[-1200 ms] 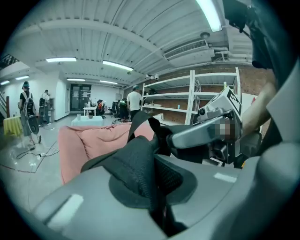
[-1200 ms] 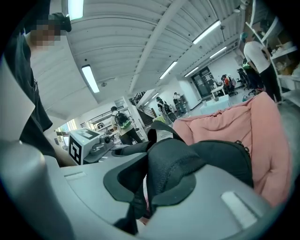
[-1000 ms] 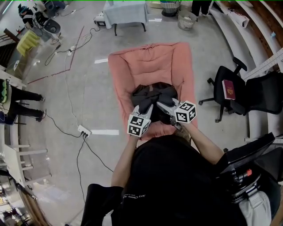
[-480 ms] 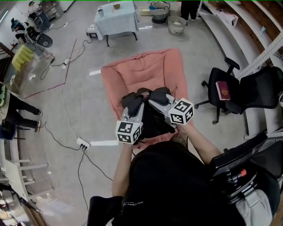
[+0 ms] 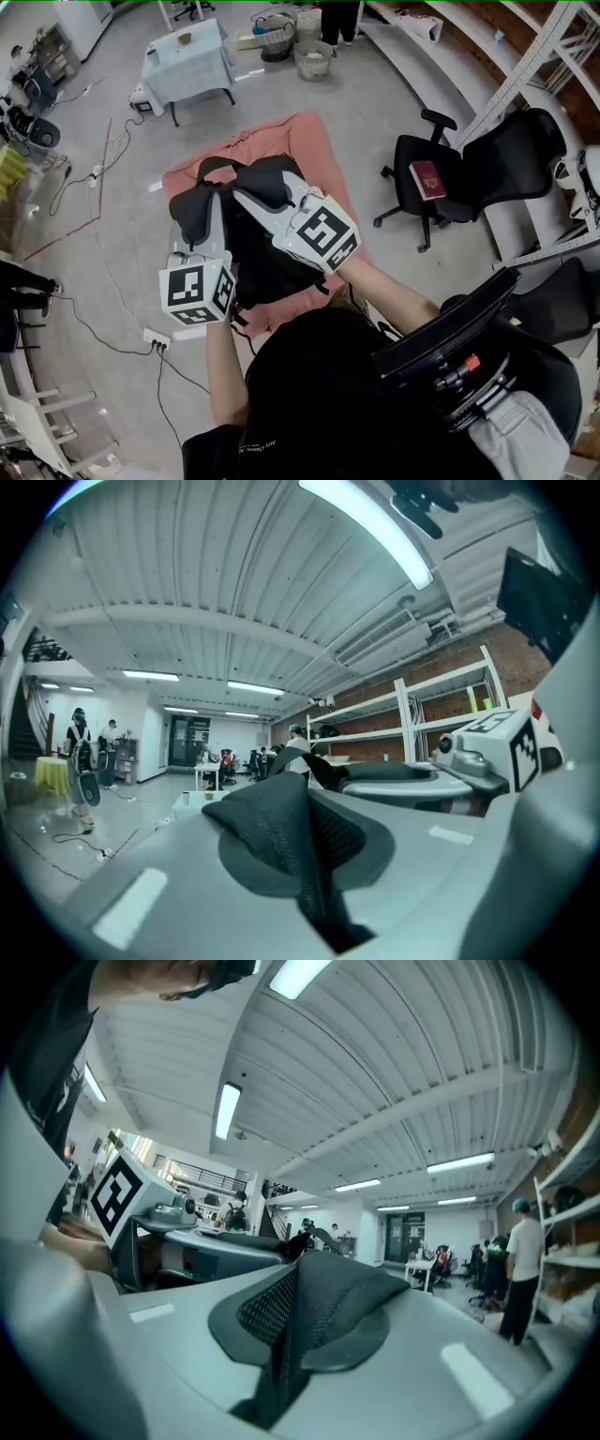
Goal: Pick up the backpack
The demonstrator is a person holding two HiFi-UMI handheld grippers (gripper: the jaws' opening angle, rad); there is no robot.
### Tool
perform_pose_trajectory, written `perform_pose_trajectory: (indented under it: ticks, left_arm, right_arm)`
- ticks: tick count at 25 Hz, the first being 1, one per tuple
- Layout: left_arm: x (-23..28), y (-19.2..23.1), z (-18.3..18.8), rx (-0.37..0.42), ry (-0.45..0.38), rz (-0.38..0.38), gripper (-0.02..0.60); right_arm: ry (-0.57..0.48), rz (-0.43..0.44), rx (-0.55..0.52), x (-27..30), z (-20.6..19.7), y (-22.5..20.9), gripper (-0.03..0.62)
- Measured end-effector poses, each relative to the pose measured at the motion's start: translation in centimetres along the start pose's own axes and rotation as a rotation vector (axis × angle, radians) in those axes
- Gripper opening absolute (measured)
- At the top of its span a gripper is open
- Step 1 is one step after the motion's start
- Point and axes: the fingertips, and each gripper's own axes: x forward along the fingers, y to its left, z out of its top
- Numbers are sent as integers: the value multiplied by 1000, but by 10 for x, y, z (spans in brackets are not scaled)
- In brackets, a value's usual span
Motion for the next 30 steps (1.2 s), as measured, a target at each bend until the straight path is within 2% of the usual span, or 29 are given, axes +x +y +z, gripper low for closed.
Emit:
perform_pose_trajectory:
  ticks: [3,7,10,12,15,20,24,30]
  left_arm:
    - [-3,5,40,-2,-76,41,18]
    - [-9,1,80,87,-175,74,18]
    - [-8,-7,88,149,-224,104,18]
    - [-9,-9,76,149,-228,114,18]
    - [-13,1,39,129,-172,123,18]
    - [-10,-9,-15,71,-48,29,18]
    - [-18,-2,-38,31,-15,56,18]
    - [-19,-6,-41,23,-27,92,18]
  right_arm:
    - [-59,-81,-82,3,41,-1,41]
    - [-181,-171,-106,0,85,-10,40]
    - [-230,-207,-120,-4,97,-19,38]
    - [-195,-205,-128,-5,84,-19,37]
    - [-115,-163,-102,7,47,-9,37]
    - [-2,-172,-51,4,-16,-8,32]
    - [11,-180,-64,3,-28,9,34]
    - [-22,-229,-93,-7,-27,14,33]
